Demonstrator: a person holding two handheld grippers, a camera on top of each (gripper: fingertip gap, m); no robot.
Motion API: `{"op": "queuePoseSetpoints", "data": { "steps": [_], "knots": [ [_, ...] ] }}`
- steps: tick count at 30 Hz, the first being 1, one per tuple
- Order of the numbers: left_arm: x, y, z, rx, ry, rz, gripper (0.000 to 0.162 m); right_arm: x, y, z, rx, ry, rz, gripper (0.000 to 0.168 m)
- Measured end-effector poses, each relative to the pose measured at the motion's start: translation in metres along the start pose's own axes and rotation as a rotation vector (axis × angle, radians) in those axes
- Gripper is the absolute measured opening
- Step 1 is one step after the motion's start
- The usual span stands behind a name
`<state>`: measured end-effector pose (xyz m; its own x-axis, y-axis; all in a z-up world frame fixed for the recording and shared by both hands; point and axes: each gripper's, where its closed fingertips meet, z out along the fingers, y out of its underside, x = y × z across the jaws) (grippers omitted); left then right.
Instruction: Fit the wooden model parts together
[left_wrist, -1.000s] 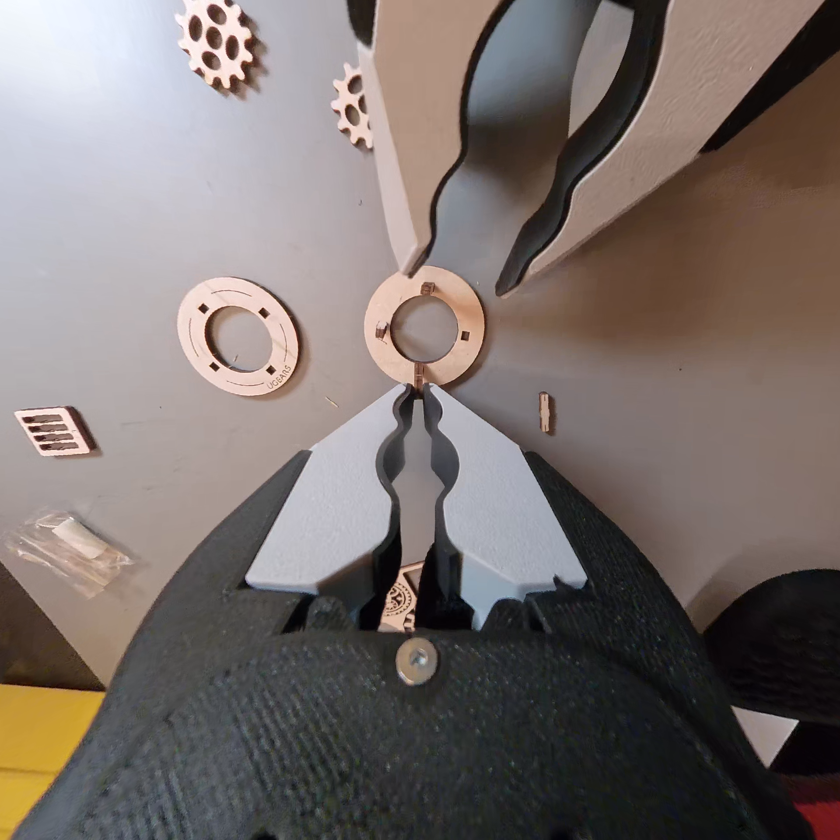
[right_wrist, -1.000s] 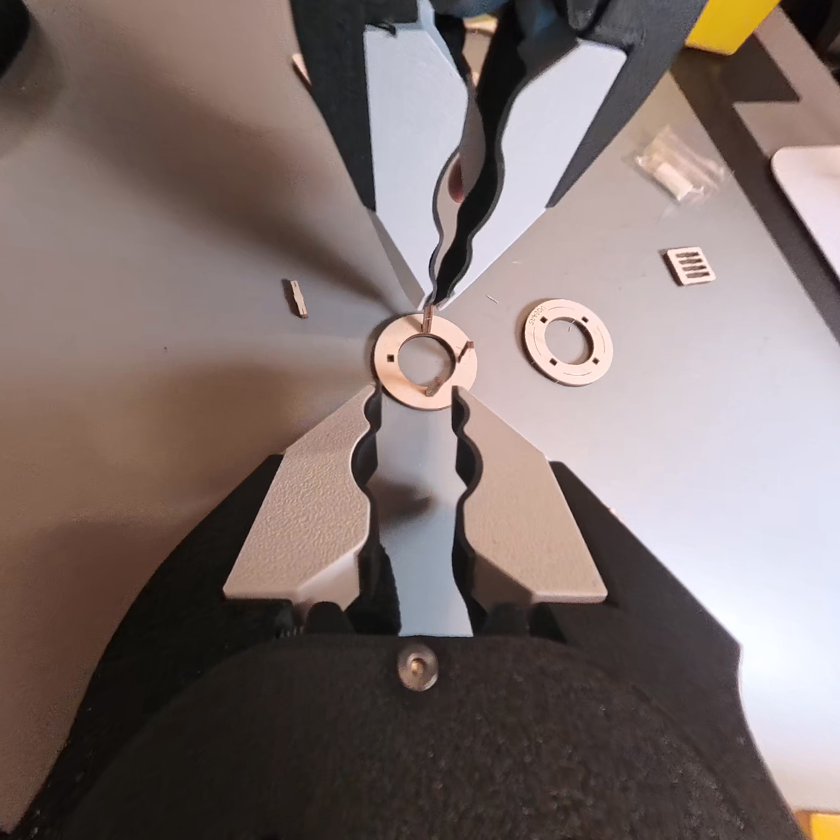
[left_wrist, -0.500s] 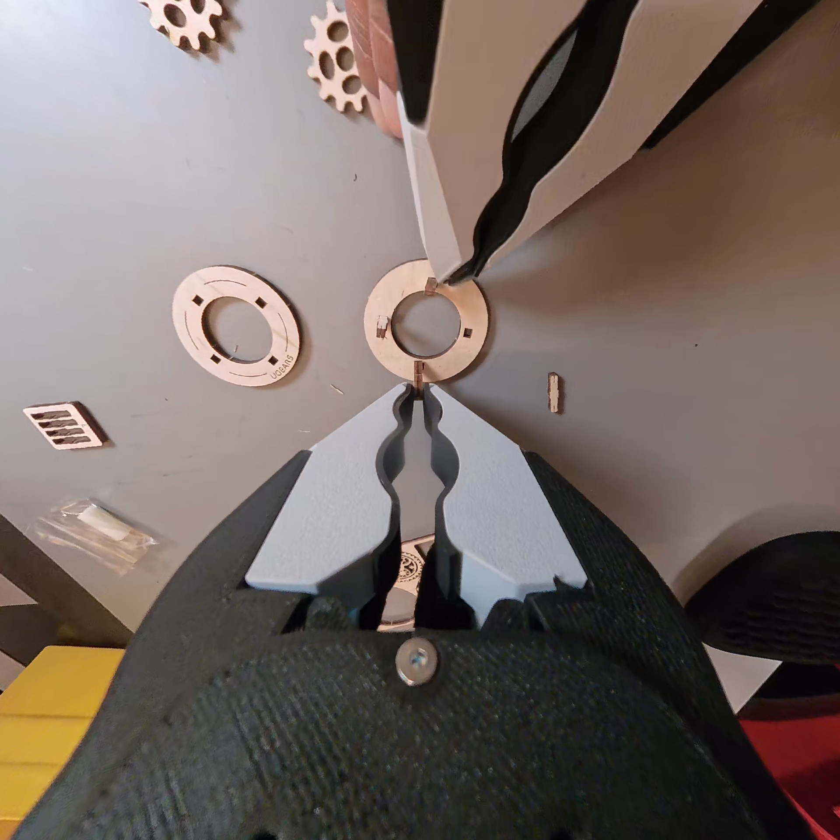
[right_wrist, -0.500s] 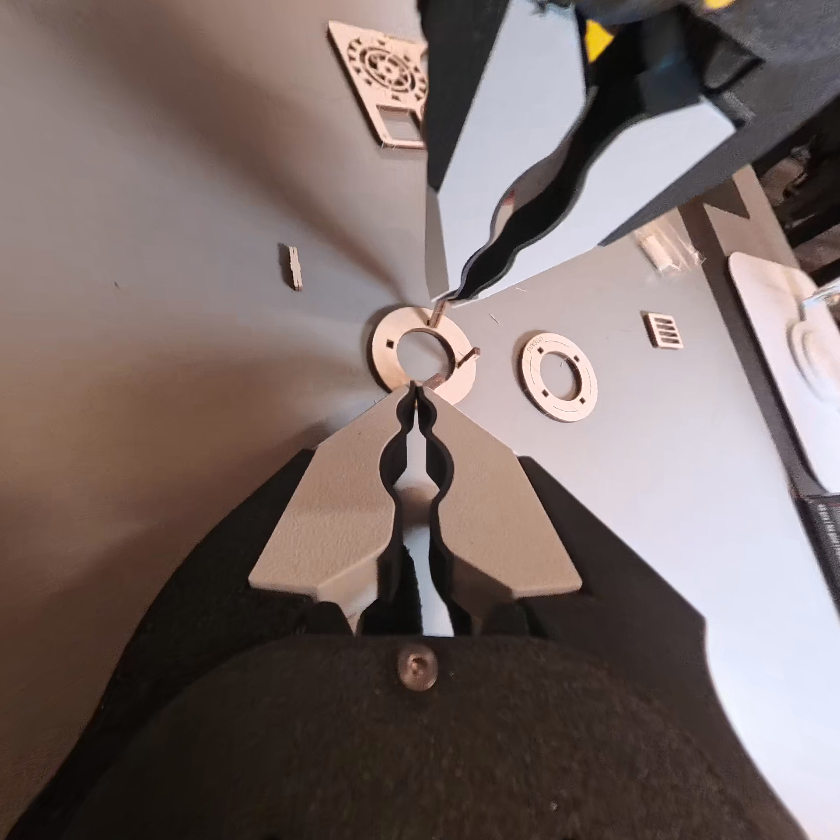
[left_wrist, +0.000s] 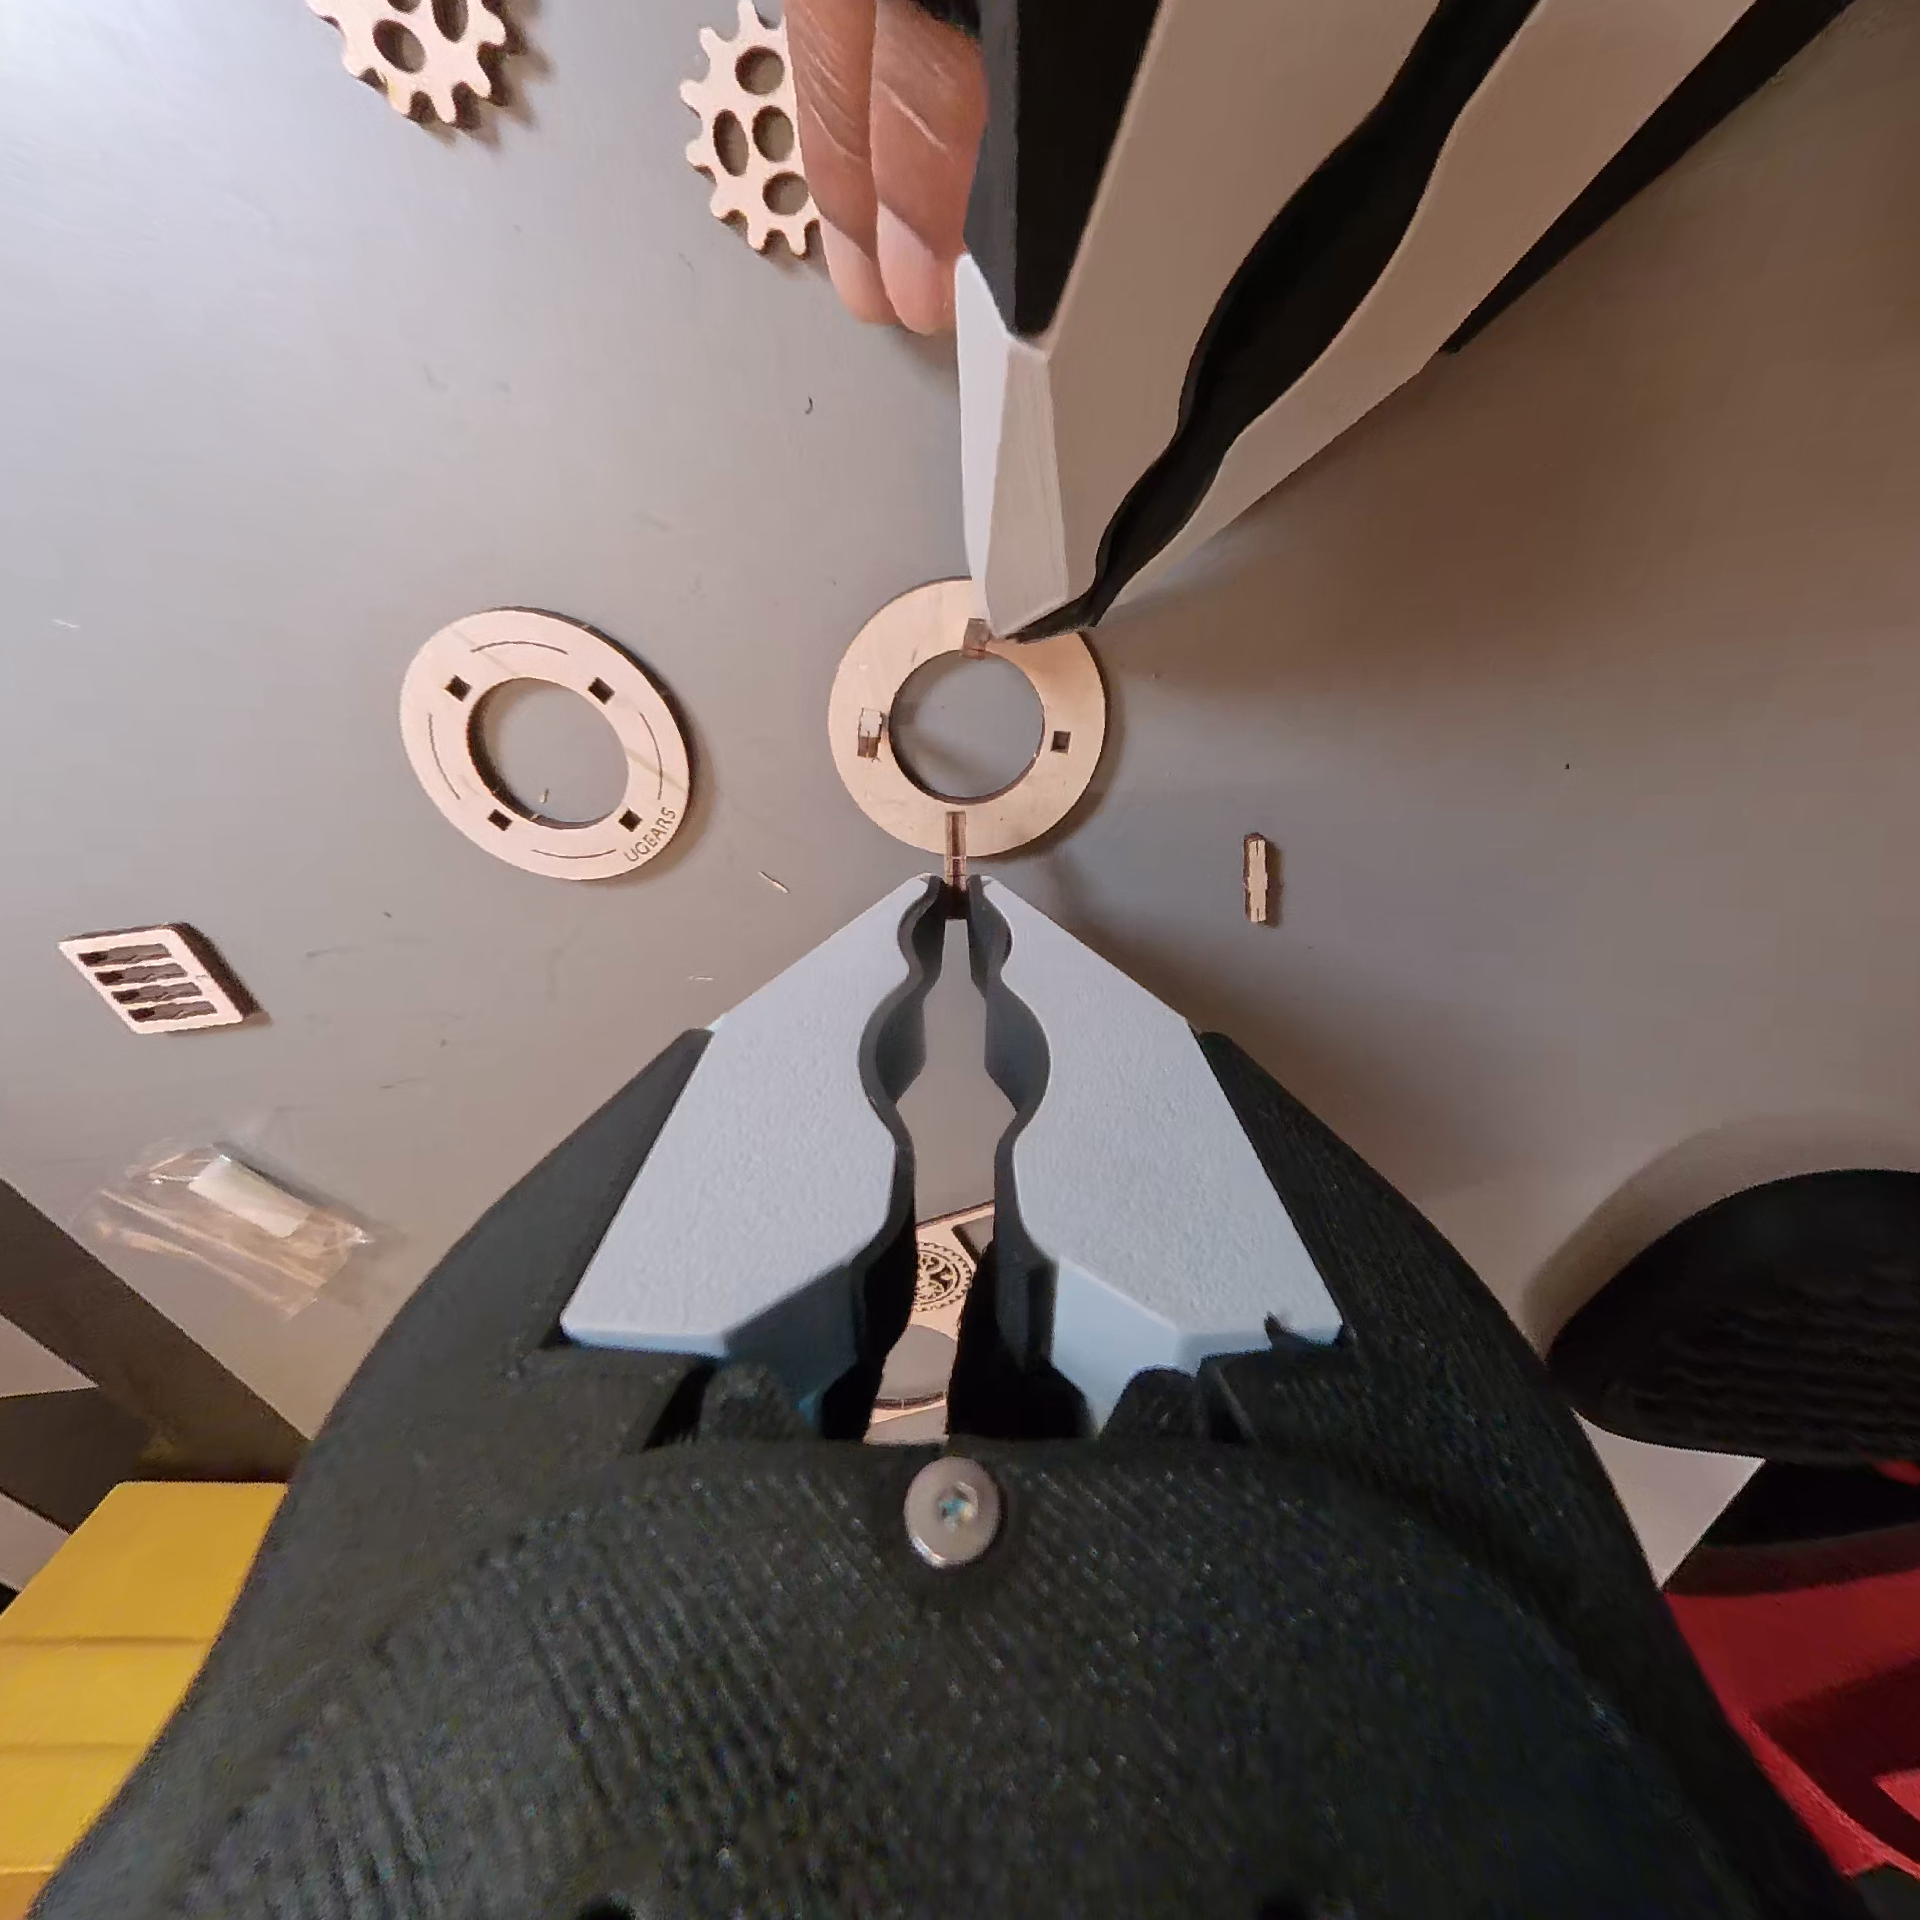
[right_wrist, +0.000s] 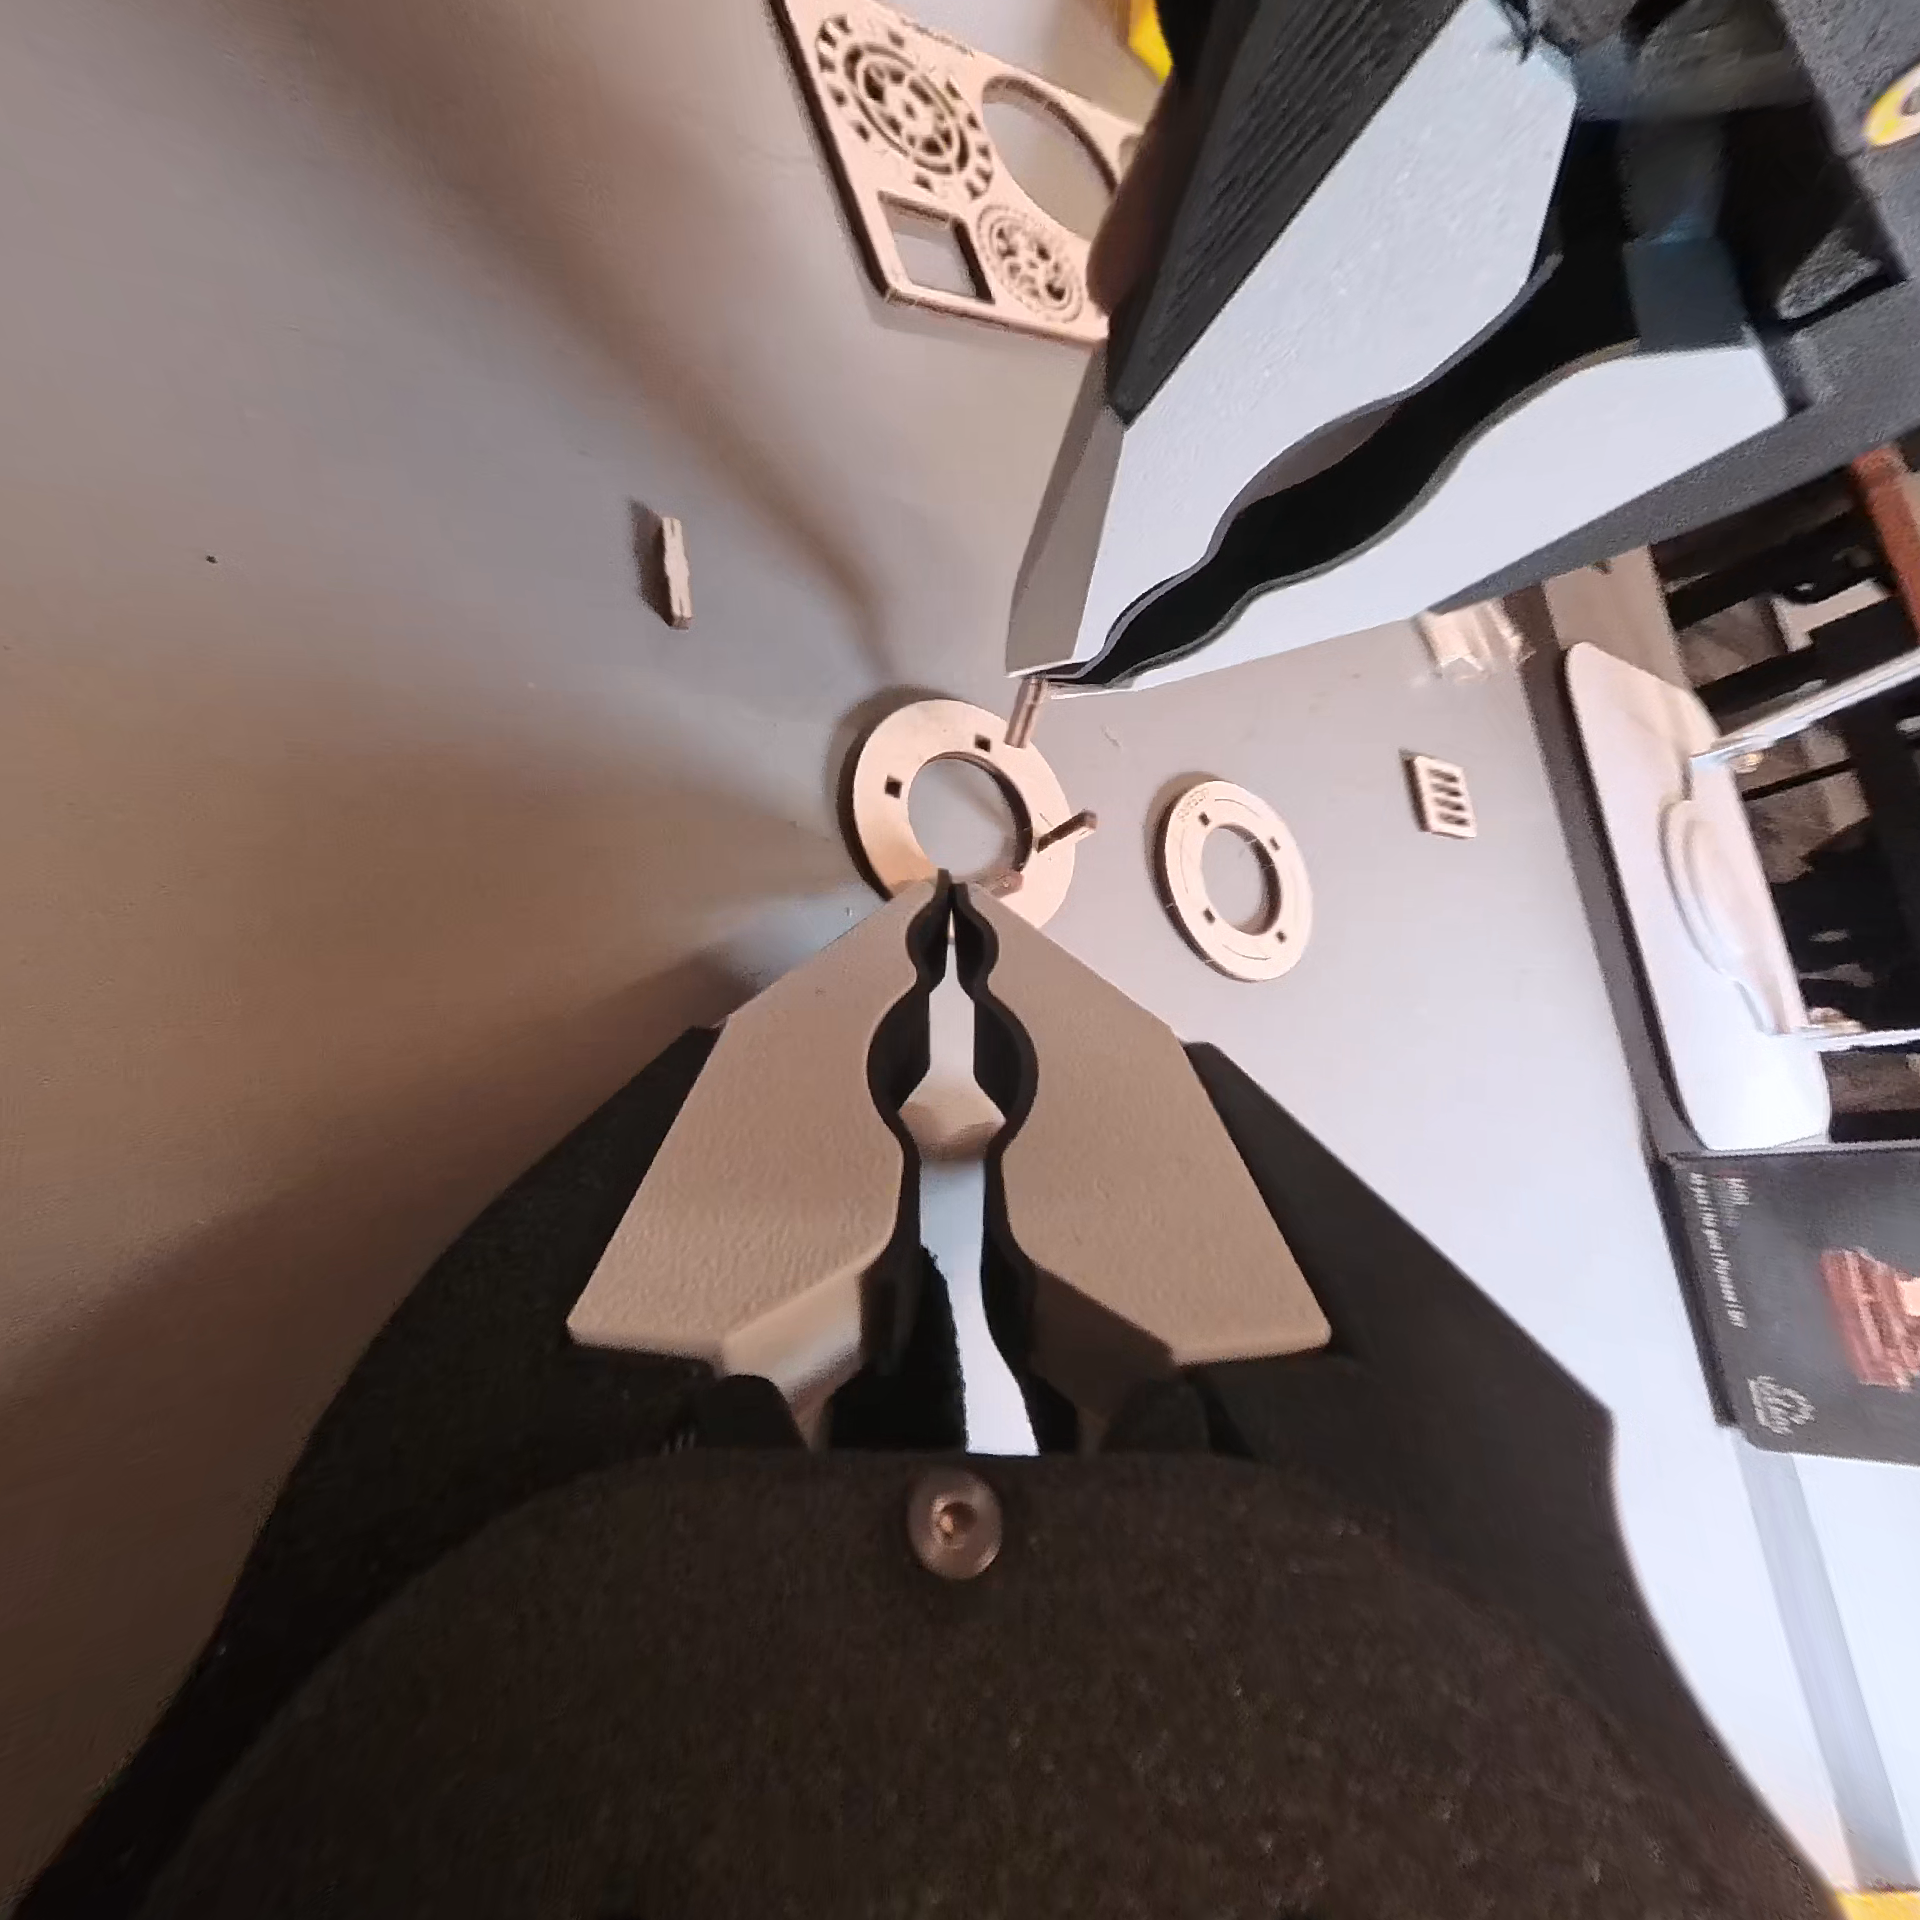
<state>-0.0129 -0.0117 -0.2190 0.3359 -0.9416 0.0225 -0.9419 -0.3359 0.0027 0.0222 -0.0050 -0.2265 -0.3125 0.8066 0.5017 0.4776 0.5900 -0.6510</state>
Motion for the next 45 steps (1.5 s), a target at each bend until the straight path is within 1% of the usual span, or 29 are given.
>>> {"op": "queuePoseSetpoints", "data": {
  "steps": [2,4,8,11,14,16,20,24,28,34,45],
  "knots": [
    [0.001,-0.004,-0.005,0.035,0.01,-0.007,0.003,0.002,-0.009,-0.005,0.051,0.02,-0.006,0.0],
    [0.006,-0.01,-0.012,0.109,0.037,-0.026,0.003,0.009,-0.021,-0.015,0.121,0.056,0.011,0.0],
    [0.017,-0.019,-0.029,0.303,0.096,-0.088,0.002,0.017,-0.039,-0.031,0.231,0.104,0.0,0.009],
    [0.023,-0.027,-0.045,0.458,0.147,-0.148,0.002,0.018,-0.048,-0.034,0.253,0.145,-0.05,0.015],
    [0.03,-0.032,-0.059,0.572,0.198,-0.185,0.002,0.024,-0.057,-0.041,0.271,0.217,-0.09,0.012],
    [0.032,-0.034,-0.066,0.635,0.218,-0.203,0.002,0.026,-0.062,-0.045,0.286,0.252,-0.119,0.003],
    [0.033,-0.038,-0.076,0.752,0.253,-0.246,0.002,0.031,-0.066,-0.053,0.277,0.33,-0.184,0.002],
    [0.024,-0.044,-0.094,0.974,0.281,-0.342,0.003,0.045,-0.067,-0.063,0.306,0.401,-0.117,0.001],
    [0.018,-0.046,-0.104,1.155,0.306,-0.425,0.003,0.05,-0.068,-0.066,0.327,0.406,-0.048,0.0],
    [0.021,-0.047,-0.107,1.274,0.329,-0.453,0.003,0.05,-0.071,-0.068,0.34,0.411,-0.045,0.001],
    [0.022,-0.048,-0.107,1.306,0.33,-0.466,0.003,0.049,-0.071,-0.069,0.336,0.411,-0.046,0.001]
  ]
}}
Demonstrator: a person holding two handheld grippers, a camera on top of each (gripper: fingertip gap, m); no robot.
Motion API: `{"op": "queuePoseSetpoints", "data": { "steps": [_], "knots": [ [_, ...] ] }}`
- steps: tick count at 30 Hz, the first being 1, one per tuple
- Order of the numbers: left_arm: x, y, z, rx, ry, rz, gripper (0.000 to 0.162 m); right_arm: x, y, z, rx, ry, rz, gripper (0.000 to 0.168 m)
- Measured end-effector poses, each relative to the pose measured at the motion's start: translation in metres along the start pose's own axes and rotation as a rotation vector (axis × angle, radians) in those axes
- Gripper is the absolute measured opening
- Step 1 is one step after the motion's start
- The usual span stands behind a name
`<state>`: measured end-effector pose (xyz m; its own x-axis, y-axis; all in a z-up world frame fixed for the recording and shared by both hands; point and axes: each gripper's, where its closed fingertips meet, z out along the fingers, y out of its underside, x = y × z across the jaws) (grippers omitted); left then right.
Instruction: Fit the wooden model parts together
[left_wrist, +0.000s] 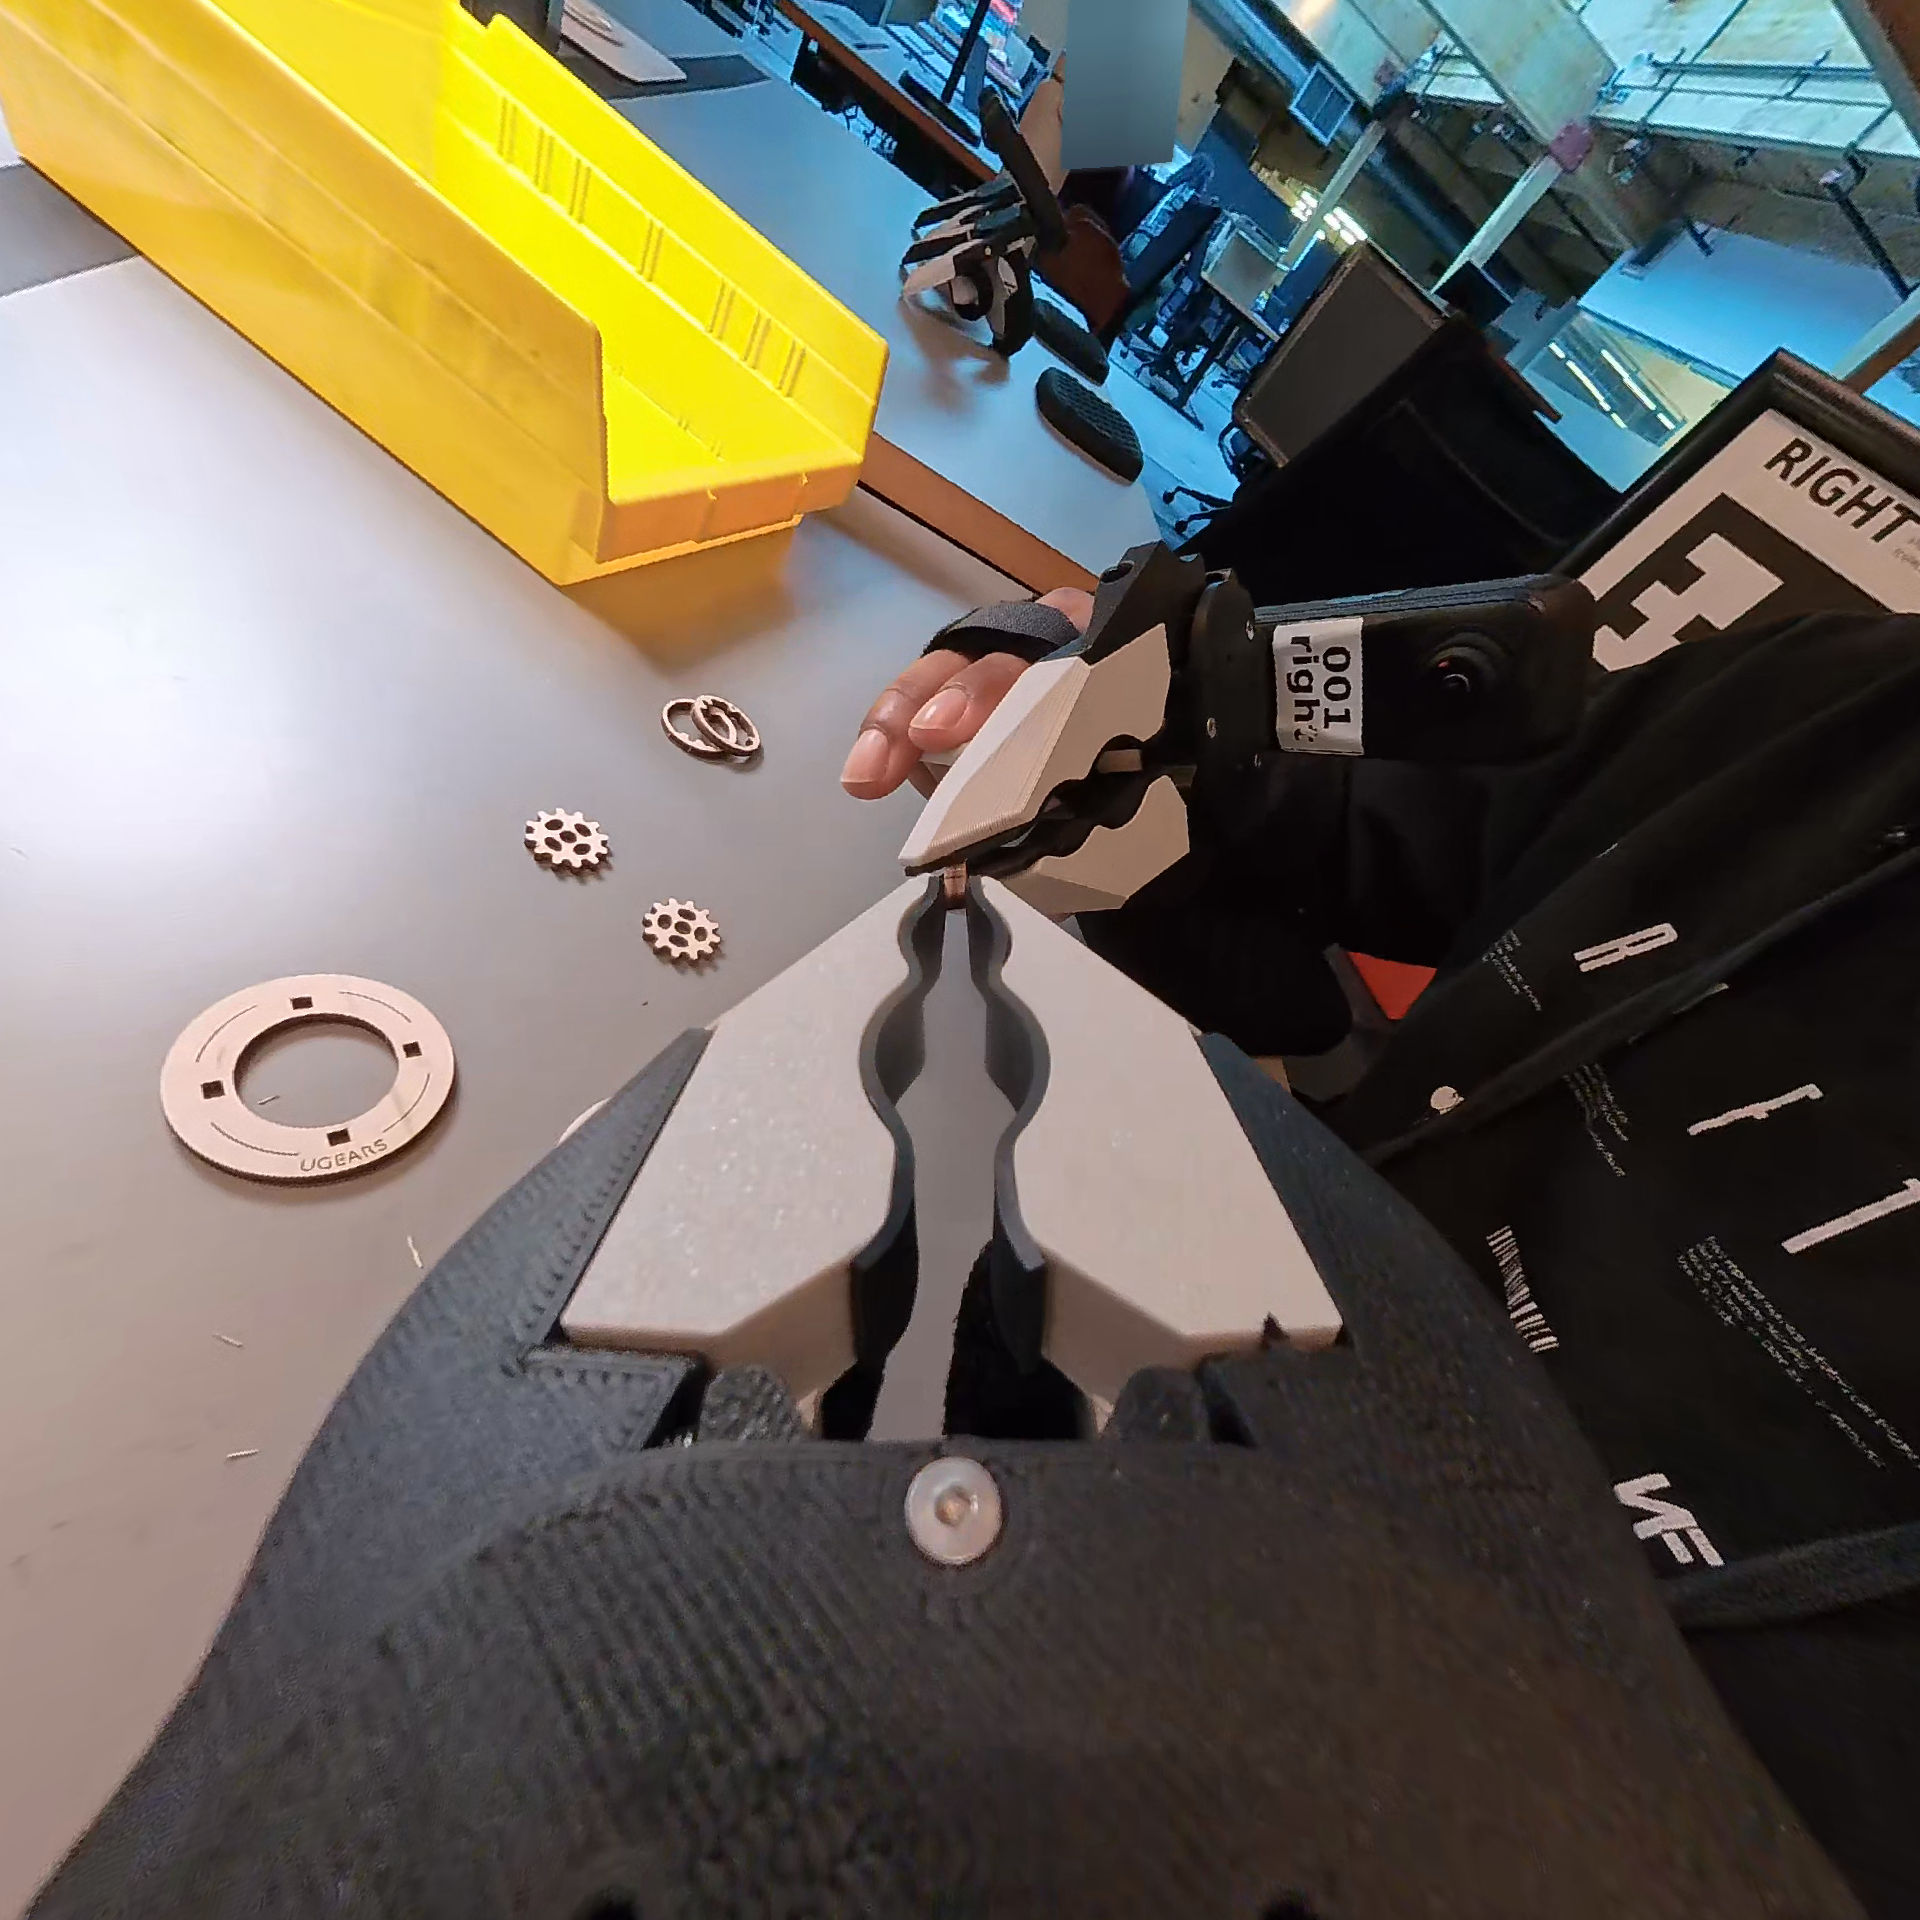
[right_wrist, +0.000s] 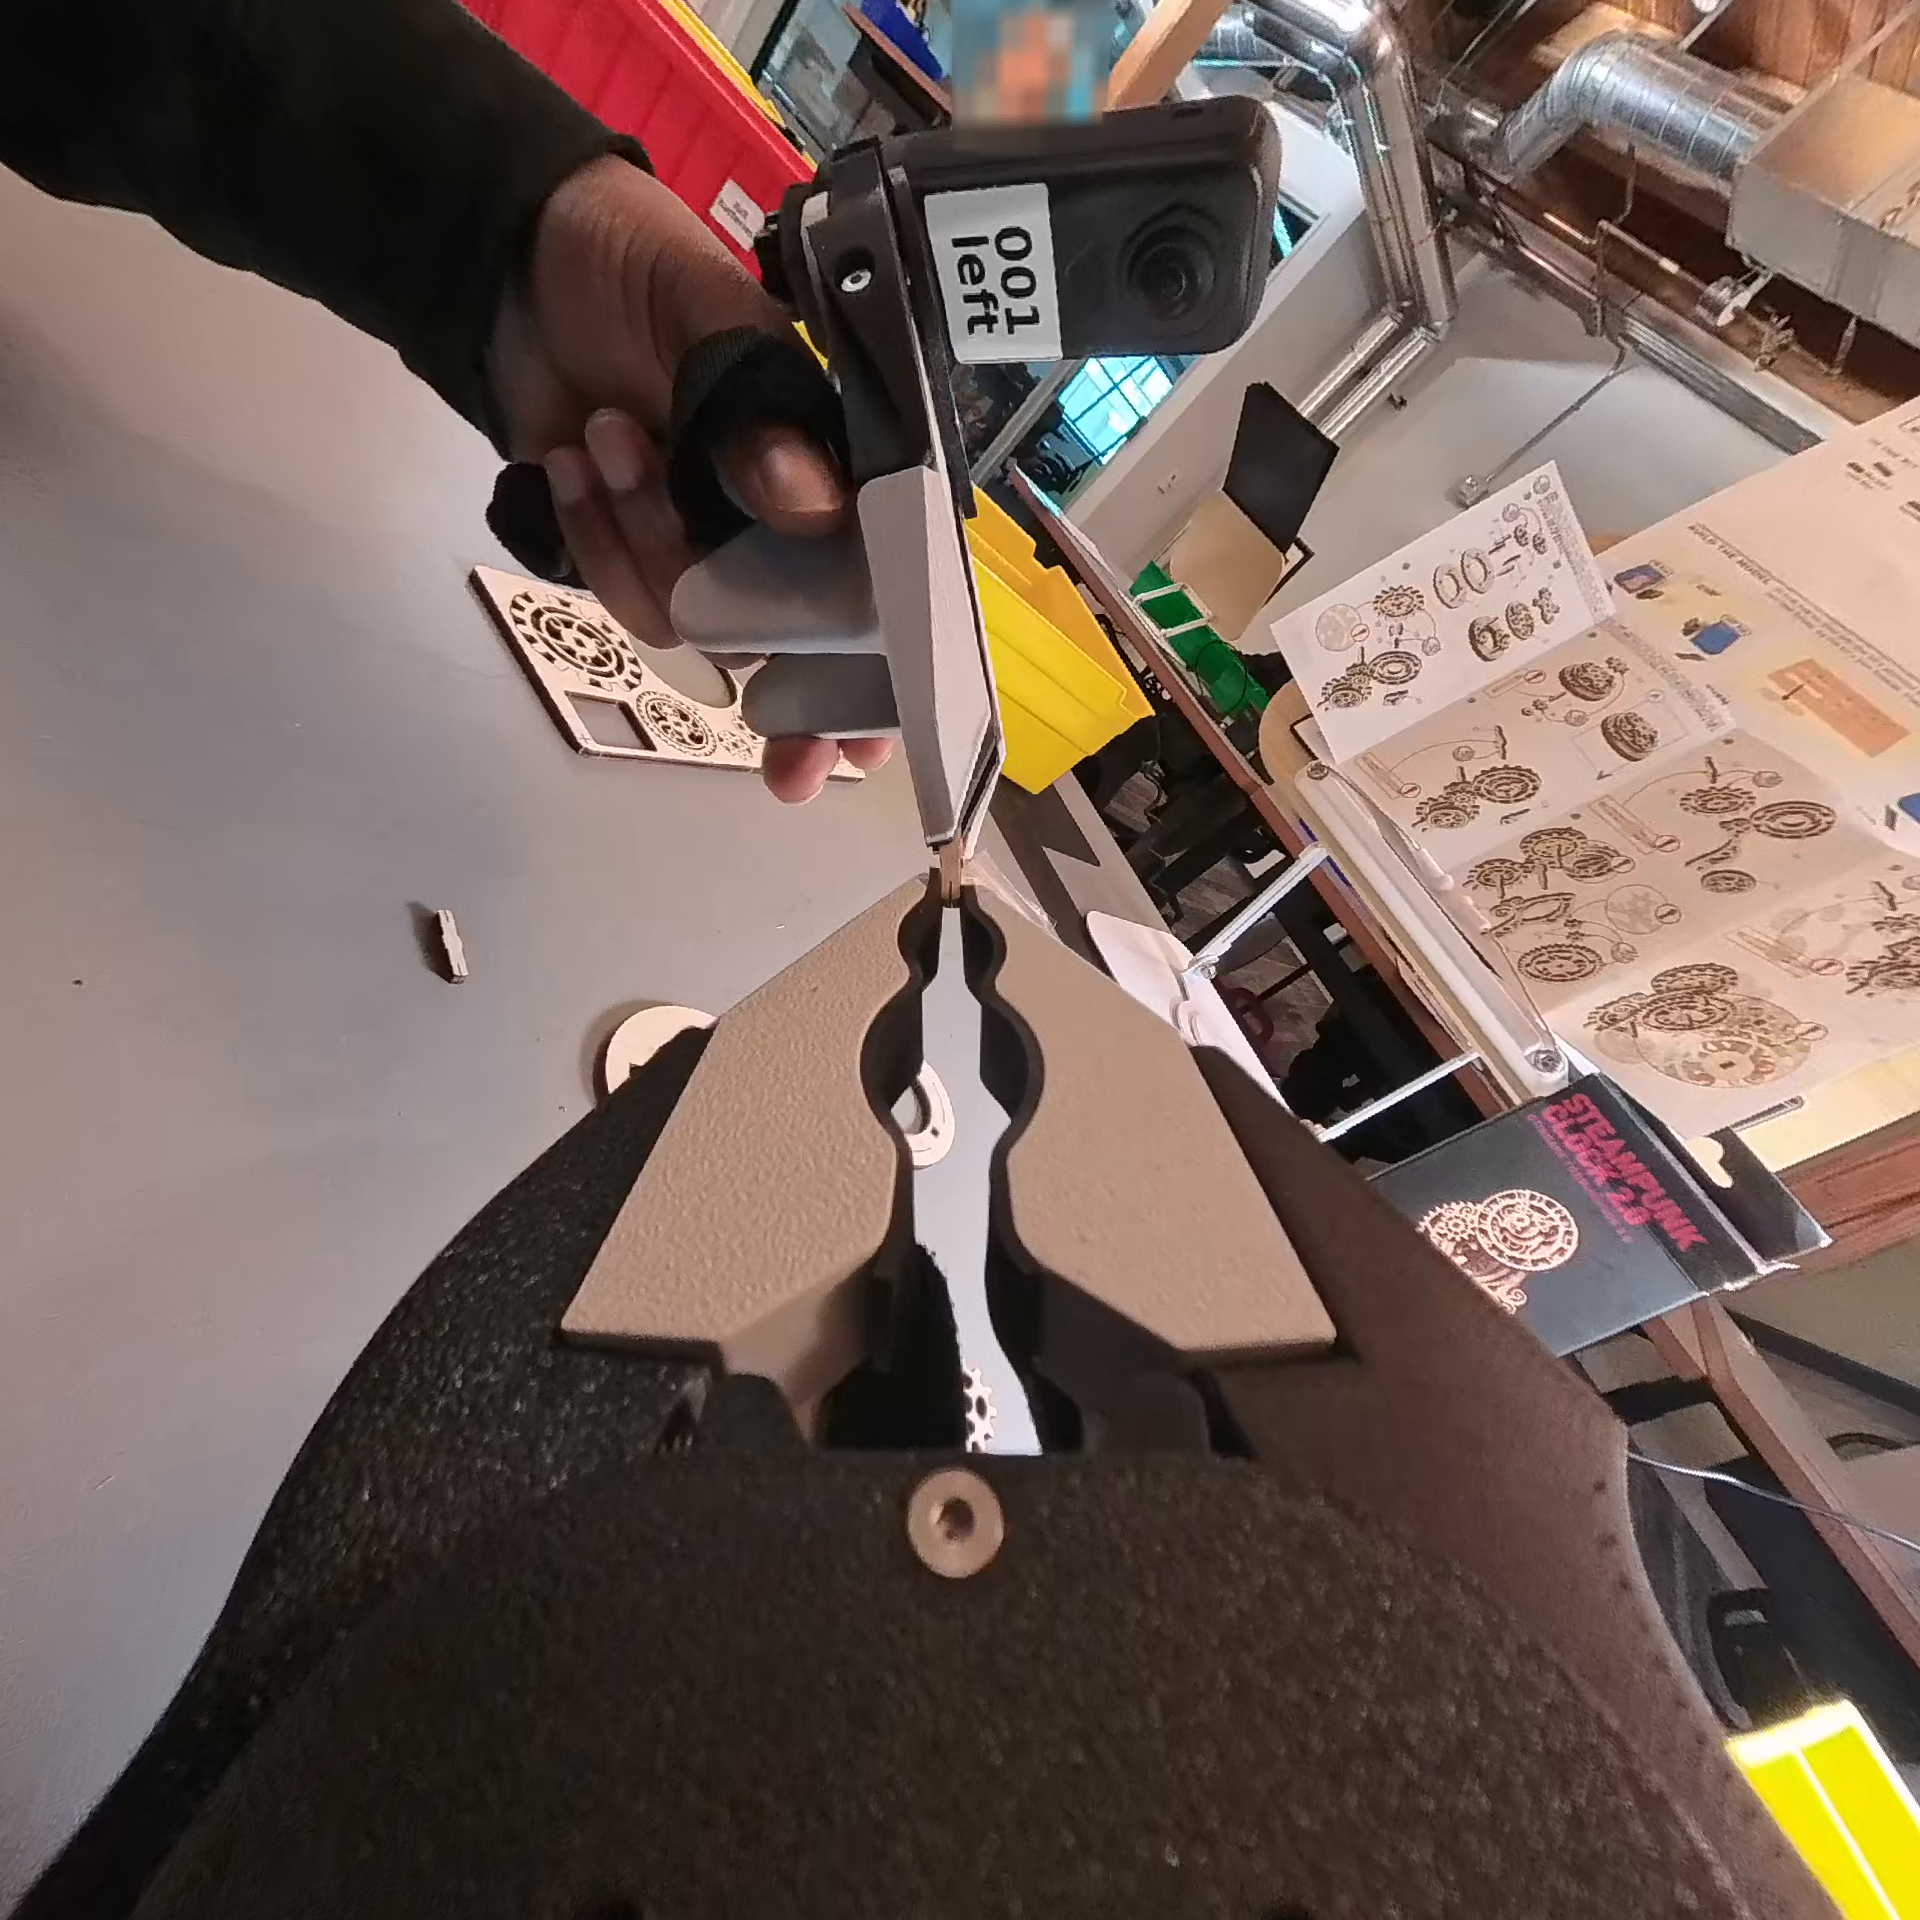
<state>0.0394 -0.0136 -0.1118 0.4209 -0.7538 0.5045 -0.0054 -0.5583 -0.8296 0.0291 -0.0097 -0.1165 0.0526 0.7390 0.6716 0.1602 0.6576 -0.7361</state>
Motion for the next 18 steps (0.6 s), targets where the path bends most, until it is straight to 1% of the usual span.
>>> {"op": "queuePoseSetpoints", "data": {
  "steps": [7,15,18],
  "knots": [
    [-0.0038,0.003,-0.0003,-0.057,-0.032,-0.006,0.002,-0.0018,0.004,0.0024,-0.016,-0.002,-0.01,0.001],
    [-0.0056,0.0015,0.0006,-0.086,-0.039,-0.024,0.002,-0.0002,0.0059,0.0028,-0.02,0.005,-0.011,0.0],
    [-0.0074,0.006,-0.0001,-0.12,-0.05,-0.03,0.002,-0.0062,0.009,0.0051,-0.029,-0.033,0.016,0.001]
  ]
}}
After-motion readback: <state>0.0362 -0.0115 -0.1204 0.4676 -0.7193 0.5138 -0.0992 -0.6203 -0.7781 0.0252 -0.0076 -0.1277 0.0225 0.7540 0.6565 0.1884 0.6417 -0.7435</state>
